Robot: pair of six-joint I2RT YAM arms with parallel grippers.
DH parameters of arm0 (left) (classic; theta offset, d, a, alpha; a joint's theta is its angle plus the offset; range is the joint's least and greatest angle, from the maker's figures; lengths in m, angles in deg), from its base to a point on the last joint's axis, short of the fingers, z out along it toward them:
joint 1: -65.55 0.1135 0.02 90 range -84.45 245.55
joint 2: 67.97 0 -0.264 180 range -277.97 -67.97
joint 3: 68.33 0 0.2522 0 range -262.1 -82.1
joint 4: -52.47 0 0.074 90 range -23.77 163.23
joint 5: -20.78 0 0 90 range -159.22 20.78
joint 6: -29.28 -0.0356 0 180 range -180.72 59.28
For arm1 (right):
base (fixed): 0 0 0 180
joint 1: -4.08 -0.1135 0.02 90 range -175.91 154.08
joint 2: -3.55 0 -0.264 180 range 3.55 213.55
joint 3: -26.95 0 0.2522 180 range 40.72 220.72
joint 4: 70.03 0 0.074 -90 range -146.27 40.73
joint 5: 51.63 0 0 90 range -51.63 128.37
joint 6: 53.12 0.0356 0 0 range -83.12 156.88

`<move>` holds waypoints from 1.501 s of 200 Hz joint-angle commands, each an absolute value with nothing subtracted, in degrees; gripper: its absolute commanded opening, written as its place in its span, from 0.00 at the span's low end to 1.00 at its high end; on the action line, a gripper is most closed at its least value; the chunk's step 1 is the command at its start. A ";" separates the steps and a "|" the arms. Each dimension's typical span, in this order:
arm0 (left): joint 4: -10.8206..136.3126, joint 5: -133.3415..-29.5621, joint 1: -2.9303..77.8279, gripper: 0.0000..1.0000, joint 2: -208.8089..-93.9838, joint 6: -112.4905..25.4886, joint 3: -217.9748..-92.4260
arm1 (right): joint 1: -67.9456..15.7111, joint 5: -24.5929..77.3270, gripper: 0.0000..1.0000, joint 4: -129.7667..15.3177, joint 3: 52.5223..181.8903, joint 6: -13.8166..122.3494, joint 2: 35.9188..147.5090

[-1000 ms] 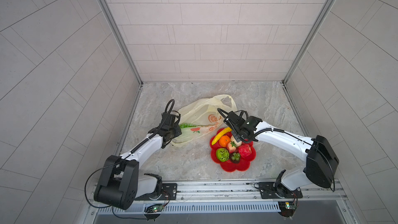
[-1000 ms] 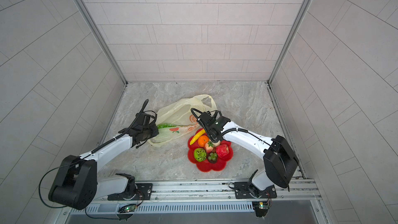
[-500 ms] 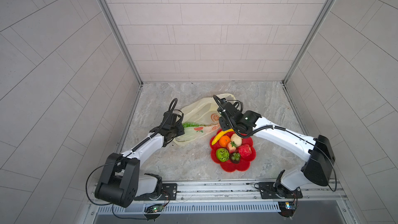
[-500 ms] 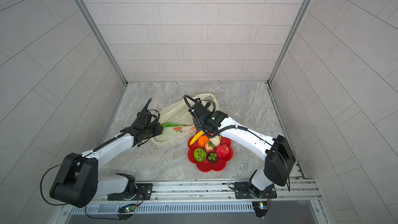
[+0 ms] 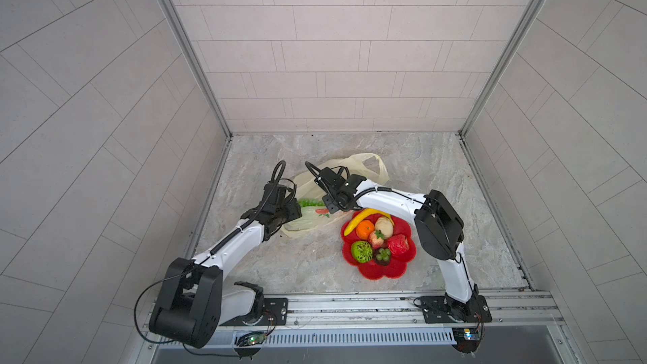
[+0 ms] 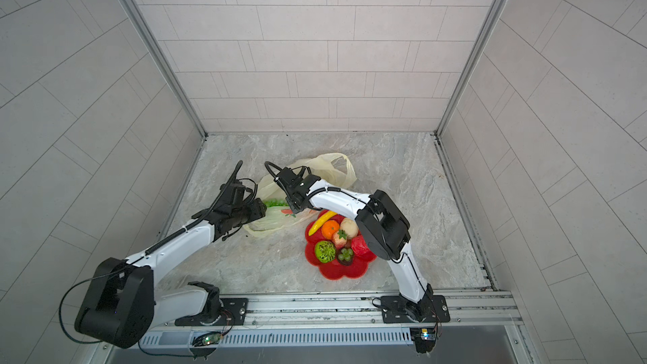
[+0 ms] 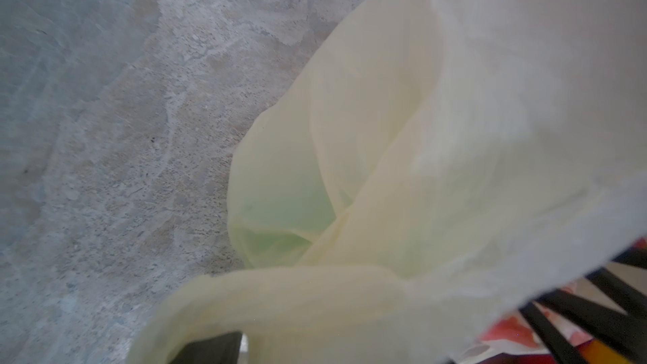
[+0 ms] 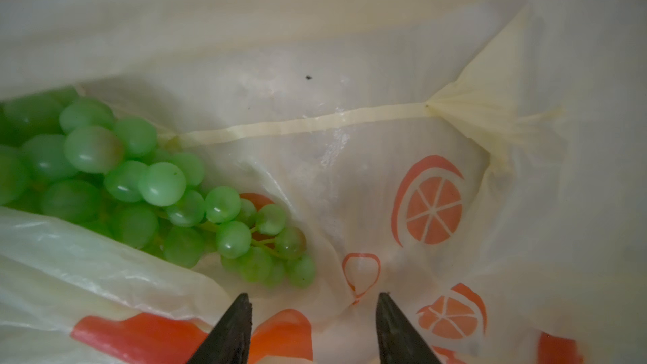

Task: Take fruits out of the plastic bag
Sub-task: Spread open the plastic bag at the center of the table.

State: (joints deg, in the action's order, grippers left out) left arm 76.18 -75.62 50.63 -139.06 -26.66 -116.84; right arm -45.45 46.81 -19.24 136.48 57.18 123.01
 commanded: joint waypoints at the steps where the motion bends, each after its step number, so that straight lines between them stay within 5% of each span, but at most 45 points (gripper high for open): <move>1: 76.34 -75.54 50.63 0.73 -140.07 -25.48 -116.11 | -48.24 48.02 0.57 -16.90 137.07 53.32 122.55; 83: 74.97 -78.66 50.60 0.74 -143.17 -24.71 -116.07 | -48.87 47.79 0.68 -19.60 136.16 50.33 126.12; 134: 75.12 -78.70 50.60 0.46 -143.34 -24.36 -116.02 | -48.57 46.35 0.71 -19.31 138.84 49.47 127.13; 179: 76.45 -77.39 50.62 0.30 -144.43 -23.89 -116.19 | -48.43 46.80 0.75 -18.18 141.72 47.40 128.35; 300: 75.90 -77.46 53.04 0.17 -146.26 -22.56 -115.45 | -49.62 39.01 0.93 -17.16 155.63 41.50 137.39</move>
State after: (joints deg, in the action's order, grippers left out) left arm 75.97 -77.17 52.49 -146.12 -22.99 -116.33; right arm -49.43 42.27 -18.84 152.57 43.30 135.55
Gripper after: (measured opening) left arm 0.171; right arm 0.920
